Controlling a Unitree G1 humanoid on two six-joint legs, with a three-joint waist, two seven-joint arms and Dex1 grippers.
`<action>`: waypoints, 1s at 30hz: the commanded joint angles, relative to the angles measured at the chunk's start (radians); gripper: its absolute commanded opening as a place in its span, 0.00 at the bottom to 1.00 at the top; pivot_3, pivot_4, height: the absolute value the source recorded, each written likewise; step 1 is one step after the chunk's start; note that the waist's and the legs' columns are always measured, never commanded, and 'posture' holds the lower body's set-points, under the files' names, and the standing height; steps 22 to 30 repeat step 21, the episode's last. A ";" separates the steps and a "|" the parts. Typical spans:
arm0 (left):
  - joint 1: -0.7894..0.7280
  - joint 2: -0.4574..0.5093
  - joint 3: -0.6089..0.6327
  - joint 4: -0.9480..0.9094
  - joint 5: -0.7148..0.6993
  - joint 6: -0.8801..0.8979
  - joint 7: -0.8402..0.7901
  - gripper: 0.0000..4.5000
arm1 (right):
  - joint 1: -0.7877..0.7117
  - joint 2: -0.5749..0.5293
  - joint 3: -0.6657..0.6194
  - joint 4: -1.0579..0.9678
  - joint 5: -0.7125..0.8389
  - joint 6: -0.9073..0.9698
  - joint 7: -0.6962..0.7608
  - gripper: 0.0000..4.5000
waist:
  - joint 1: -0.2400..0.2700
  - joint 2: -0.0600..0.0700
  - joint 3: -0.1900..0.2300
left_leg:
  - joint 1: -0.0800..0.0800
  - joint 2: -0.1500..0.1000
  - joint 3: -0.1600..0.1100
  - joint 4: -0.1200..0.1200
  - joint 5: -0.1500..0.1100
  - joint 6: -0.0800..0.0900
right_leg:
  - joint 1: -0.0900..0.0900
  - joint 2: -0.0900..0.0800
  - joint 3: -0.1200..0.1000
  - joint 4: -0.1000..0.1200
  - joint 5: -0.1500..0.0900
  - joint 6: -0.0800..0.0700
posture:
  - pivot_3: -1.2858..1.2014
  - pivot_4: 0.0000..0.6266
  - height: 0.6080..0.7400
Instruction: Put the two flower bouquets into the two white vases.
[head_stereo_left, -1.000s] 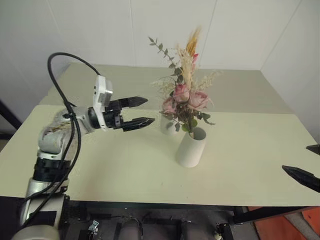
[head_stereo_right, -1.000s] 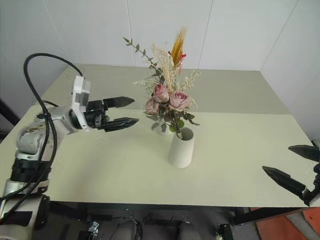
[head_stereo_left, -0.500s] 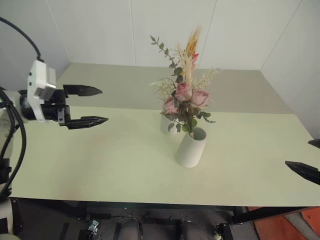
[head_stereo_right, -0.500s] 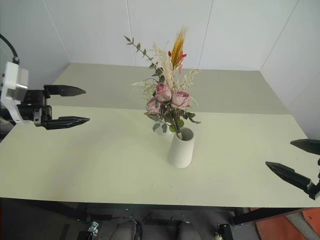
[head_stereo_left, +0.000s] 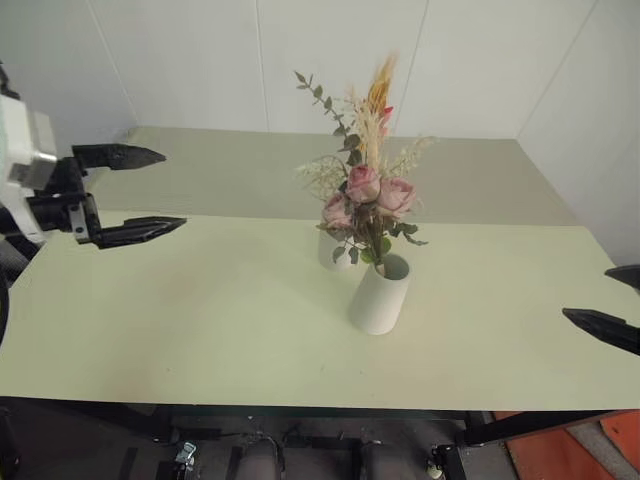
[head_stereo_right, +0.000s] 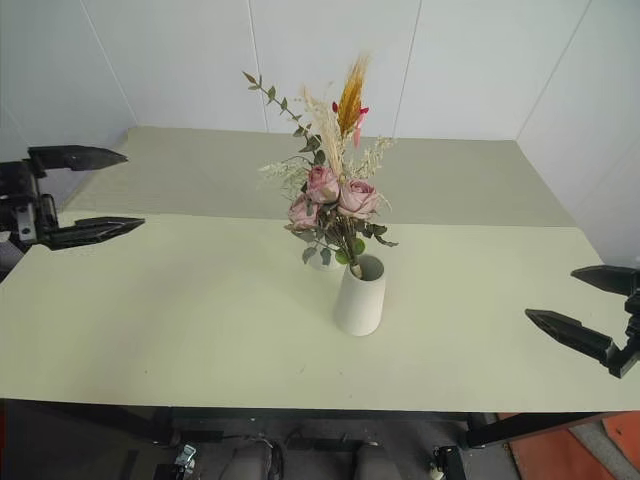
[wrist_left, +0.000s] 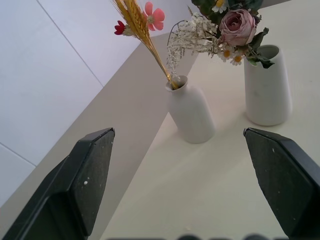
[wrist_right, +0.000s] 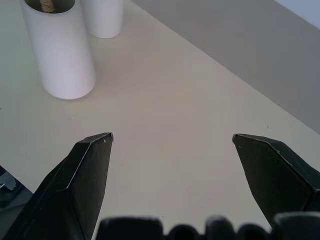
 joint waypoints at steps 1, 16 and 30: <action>0.006 0.033 0.036 -0.034 -0.023 0.021 0.005 1.00 | -0.015 -0.014 -0.011 0.008 -0.014 -0.032 0.025 1.00 | 0.002 0.000 0.000 | 0.000 0.000 0.000 0.000 0.000 0.000 | 0.000 0.000 0.000 0.000 0.000 0.000 | 0.52 0.24 1.00; 0.067 0.083 0.092 0.072 0.005 0.017 -0.017 1.00 | -0.085 -0.017 0.071 0.014 -0.010 -0.021 0.040 1.00 | -0.001 0.000 0.000 | 0.001 0.000 0.001 -0.001 0.000 0.000 | -0.001 0.000 0.000 0.001 -0.001 -0.001 | 0.52 0.24 1.00; 0.137 0.086 0.139 0.023 -0.015 0.045 -0.023 1.00 | -0.088 -0.013 0.089 0.031 -0.027 -0.038 0.051 1.00 | 0.000 0.000 0.000 | 0.001 0.001 0.001 -0.002 0.000 0.000 | -0.001 0.000 0.000 0.001 -0.001 -0.001 | 0.52 0.24 1.00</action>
